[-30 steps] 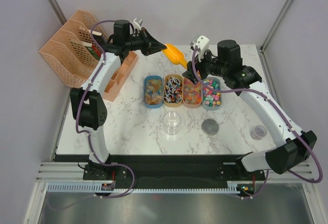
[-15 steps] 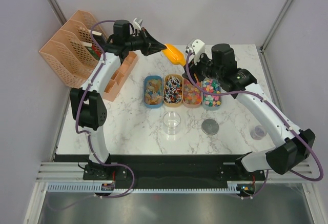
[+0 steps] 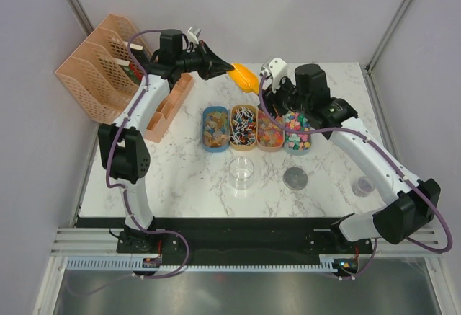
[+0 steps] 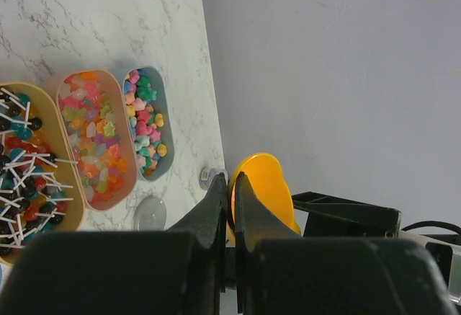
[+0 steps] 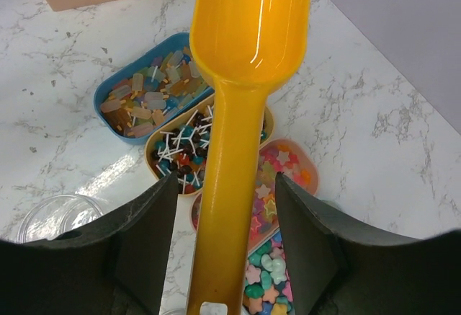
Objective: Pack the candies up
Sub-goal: Pick up the spatula from the center of the board.
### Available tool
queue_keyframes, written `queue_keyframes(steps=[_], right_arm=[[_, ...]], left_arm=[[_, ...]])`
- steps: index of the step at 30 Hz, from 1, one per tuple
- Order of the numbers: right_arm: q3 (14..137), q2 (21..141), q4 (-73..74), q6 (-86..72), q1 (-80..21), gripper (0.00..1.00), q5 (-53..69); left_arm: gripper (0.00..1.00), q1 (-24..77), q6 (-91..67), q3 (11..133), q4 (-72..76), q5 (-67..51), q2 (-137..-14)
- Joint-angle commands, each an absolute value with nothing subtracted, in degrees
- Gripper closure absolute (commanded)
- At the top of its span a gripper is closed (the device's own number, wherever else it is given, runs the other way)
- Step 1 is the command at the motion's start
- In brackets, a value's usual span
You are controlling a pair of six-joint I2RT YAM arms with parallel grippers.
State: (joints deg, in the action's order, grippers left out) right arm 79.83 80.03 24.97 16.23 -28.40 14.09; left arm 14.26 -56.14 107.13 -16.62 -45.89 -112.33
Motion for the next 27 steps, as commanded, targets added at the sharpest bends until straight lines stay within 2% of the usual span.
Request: queue_keyframes(steps=[1, 23, 27], right_arm=[[81.21, 80.95, 22.41, 15.56, -28.65, 0.36, 13.62], [81.12, 82.44, 22.41, 15.47, -28.65, 0.53, 13.97], [80.77, 82.44, 22.41, 15.56, -28.74, 0.63, 13.89]], left_arm=[[0.98, 14.15, -57.3, 106.7, -15.65, -48.16, -108.46], [0.98, 14.24, -56.69, 104.68, -16.0, -48.08, -107.58], [0.98, 14.24, -56.34, 104.59, -16.0, -48.25, -107.49]])
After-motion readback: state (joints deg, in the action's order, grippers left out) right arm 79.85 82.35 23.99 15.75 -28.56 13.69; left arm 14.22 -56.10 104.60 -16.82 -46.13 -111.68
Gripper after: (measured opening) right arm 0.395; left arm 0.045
